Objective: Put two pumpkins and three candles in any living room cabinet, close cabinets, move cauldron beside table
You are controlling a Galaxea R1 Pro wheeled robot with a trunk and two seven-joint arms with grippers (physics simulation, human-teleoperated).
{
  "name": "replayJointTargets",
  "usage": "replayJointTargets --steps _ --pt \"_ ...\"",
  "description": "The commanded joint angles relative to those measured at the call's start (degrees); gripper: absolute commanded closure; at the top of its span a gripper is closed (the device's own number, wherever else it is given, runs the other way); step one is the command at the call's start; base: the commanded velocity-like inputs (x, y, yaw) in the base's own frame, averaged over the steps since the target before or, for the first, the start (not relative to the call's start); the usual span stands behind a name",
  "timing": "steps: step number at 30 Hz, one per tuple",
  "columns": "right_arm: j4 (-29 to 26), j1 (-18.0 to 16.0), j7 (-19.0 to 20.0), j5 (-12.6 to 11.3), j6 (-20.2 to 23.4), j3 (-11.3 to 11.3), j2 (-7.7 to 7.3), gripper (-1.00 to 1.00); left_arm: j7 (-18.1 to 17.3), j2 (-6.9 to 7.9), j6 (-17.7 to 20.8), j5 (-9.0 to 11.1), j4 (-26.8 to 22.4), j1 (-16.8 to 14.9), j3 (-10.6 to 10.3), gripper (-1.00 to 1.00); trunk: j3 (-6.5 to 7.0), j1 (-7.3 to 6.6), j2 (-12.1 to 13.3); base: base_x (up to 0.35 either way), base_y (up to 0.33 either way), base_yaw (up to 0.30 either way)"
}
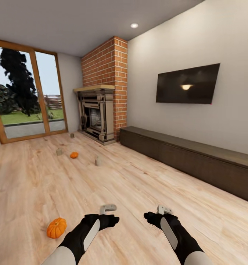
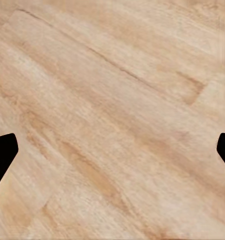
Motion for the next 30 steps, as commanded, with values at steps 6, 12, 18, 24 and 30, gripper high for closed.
replayJointTargets --steps 6,12,18,24,30 --pt "-0.07 -0.03 -0.53 -0.67 0.15 0.22 -0.06 -1.0 0.0 0.03 0.28 0.11 -0.08 -0.01 -0.05 -1.0 0.19 0.02 -0.03 0.322 0.0 -0.27" --pt "0.01 -0.03 -0.53 -0.67 0.12 0.22 -0.06 -1.0 0.0 0.03 0.28 0.11 -0.08 0.01 -0.05 -1.0 0.45 0.02 -0.03 0.322 -0.003 -0.27" --pt "0.37 -0.03 -0.47 -0.67 0.05 0.22 0.0 -1.0 0.0 -0.02 0.28 0.11 -0.08 0.02 -0.07 -1.0 0.7 0.02 -0.03 0.308 -0.089 -0.27" --pt "0.53 -0.03 -0.45 -0.67 -0.02 0.22 0.02 -1.0 0.0 -0.01 0.28 0.11 -0.08 0.01 -0.1 -1.0 0.96 0.02 -0.03 0.293 -0.135 -0.27" --pt "0.54 -0.03 -0.44 -0.67 -0.05 0.22 0.01 -1.0 0.0 -0.02 0.28 0.11 -0.08 0.0 -0.08 -1.0 1.22 0.02 -0.03 0.287 -0.142 -0.27"
